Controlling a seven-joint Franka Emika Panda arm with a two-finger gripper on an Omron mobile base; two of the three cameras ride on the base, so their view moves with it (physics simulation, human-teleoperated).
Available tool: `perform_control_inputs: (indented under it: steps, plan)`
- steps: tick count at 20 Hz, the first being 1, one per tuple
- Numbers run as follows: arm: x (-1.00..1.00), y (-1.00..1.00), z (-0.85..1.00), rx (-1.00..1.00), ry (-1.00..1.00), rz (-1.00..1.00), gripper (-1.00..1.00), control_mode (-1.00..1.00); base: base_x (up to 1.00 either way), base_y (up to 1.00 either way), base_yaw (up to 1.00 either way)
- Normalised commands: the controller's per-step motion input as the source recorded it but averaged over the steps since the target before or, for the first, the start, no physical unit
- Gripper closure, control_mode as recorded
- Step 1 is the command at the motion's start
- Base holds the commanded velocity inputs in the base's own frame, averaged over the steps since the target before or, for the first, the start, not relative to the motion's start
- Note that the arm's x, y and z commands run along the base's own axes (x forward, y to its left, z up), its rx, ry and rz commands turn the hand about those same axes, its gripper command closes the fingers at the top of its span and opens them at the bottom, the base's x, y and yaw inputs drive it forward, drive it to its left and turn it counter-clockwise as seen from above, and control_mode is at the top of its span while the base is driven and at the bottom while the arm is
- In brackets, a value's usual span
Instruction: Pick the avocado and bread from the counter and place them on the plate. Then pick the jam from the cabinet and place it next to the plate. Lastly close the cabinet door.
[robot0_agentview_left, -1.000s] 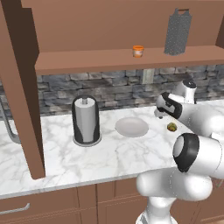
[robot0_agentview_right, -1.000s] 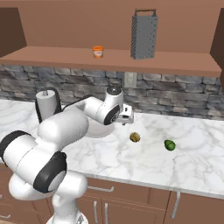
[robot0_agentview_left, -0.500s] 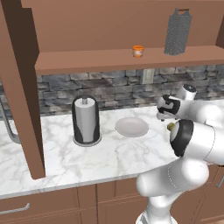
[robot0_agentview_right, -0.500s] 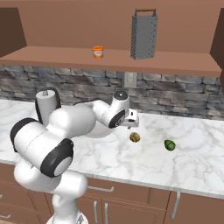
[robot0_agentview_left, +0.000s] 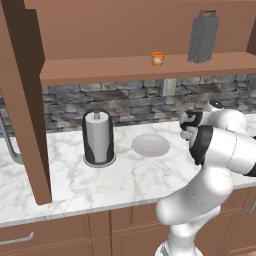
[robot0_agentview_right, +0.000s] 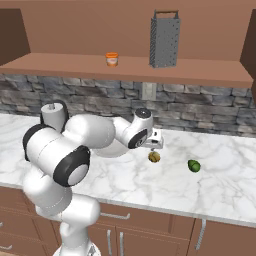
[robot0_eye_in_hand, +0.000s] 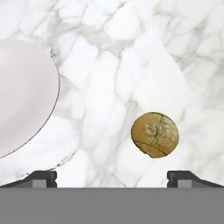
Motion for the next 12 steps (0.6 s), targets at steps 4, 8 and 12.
perform_control_inputs:
  steps: [4,8,12]
  plan:
    - [0.15,-0.2,-0.2,0.0,0.01,-0.03,-1.0,-1.0,0.0,0.0,0.0]
    - [0.13,-0.18,-0.18,0.0,0.01,-0.03,-1.0,-1.0,0.0,0.0,0.0]
    - [0.09,-0.16,-0.16,0.0,0.0,-0.03,-1.0,-1.0,0.0,0.0,0.0]
